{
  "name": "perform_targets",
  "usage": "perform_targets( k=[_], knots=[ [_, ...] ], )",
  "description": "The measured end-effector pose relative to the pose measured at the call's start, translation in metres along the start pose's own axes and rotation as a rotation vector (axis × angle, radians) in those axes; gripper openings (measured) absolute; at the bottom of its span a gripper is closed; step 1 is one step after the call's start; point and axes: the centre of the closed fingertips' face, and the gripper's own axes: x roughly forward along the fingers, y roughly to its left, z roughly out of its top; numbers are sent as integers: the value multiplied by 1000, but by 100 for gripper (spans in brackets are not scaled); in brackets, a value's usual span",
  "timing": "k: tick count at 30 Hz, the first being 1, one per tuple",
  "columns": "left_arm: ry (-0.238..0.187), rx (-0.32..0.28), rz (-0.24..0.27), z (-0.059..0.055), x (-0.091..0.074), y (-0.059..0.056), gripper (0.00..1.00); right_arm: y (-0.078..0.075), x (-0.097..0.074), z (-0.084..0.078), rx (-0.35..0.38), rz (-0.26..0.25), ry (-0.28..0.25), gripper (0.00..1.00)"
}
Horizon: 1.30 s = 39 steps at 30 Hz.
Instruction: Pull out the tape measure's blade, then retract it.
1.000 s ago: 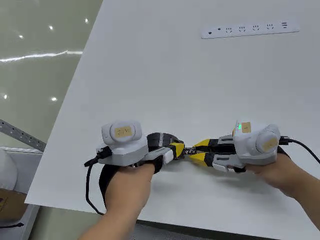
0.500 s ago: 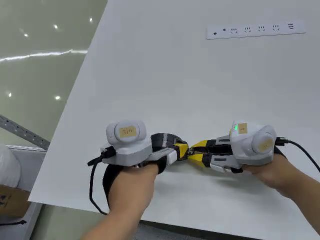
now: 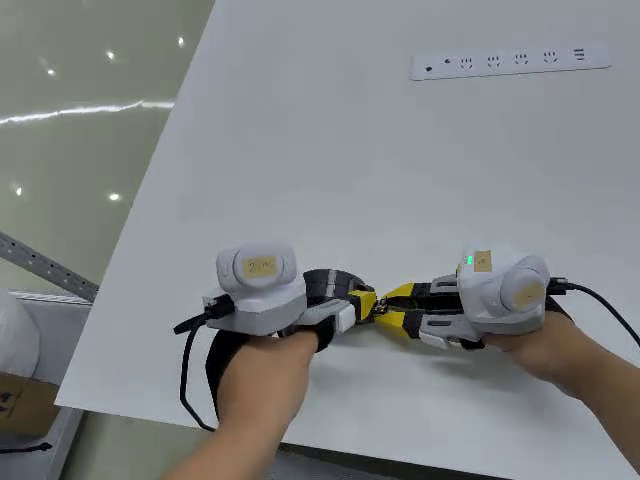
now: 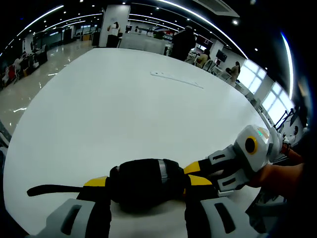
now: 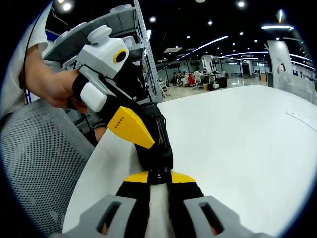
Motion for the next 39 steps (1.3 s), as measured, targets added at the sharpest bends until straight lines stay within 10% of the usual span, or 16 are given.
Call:
perform_targets(
  k=[39],
  knots=[
    [-1, 58, -28, 0, 0, -1, 58, -1, -3, 4, -9, -27, -13, 21]
  ],
)
